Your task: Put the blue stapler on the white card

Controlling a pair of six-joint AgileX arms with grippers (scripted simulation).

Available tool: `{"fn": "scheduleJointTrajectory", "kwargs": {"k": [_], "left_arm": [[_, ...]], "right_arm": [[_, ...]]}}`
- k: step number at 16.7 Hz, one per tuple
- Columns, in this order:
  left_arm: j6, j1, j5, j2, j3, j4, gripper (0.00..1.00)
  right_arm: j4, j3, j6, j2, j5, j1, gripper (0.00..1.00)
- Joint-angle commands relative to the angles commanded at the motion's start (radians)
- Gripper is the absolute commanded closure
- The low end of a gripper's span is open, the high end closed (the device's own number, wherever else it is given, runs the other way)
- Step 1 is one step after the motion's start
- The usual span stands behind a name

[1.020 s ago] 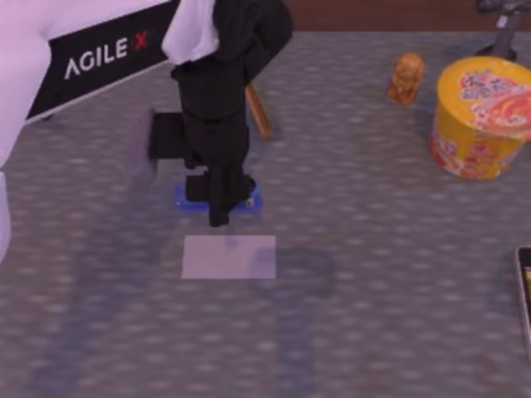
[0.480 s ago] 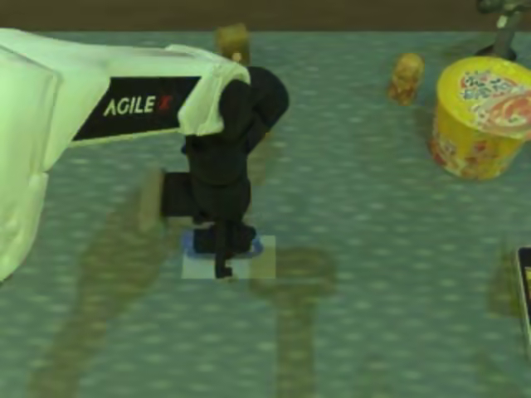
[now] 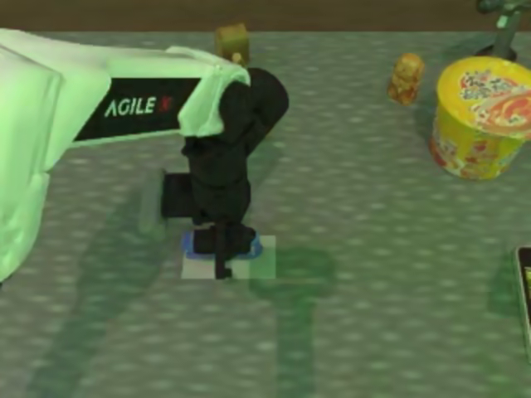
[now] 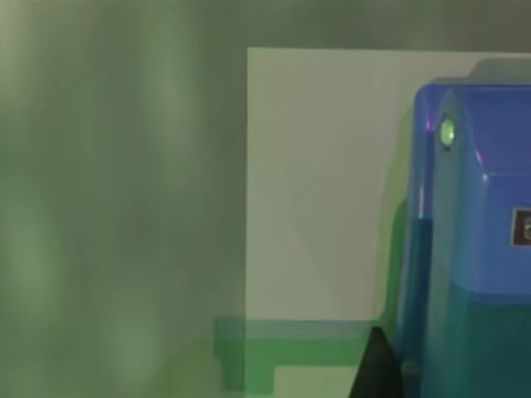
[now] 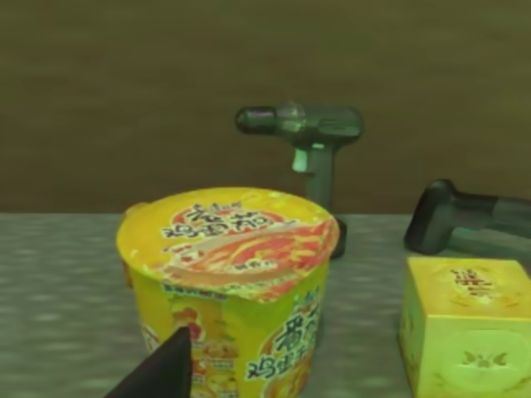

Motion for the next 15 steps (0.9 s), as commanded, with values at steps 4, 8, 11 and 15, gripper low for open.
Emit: {"fn": "scheduleJointTrajectory", "kwargs": {"k": [4, 8, 11, 15], "left_arm": [[0.0, 0.0, 0.0, 0.0, 0.0, 0.0, 0.4], [0.0, 0.0, 0.0, 0.0, 0.0, 0.0, 0.1], [0.0, 0.0, 0.0, 0.0, 0.0, 0.0, 0.0], [0.0, 0.0, 0.0, 0.0, 0.0, 0.0, 0.0]], "right_arm": [[0.0, 0.0, 0.0, 0.0, 0.0, 0.0, 0.0], [0.0, 0.0, 0.0, 0.0, 0.0, 0.0, 0.0], [0.0, 0.0, 0.0, 0.0, 0.0, 0.0, 0.0], [0.0, 0.0, 0.0, 0.0, 0.0, 0.0, 0.0]]}}
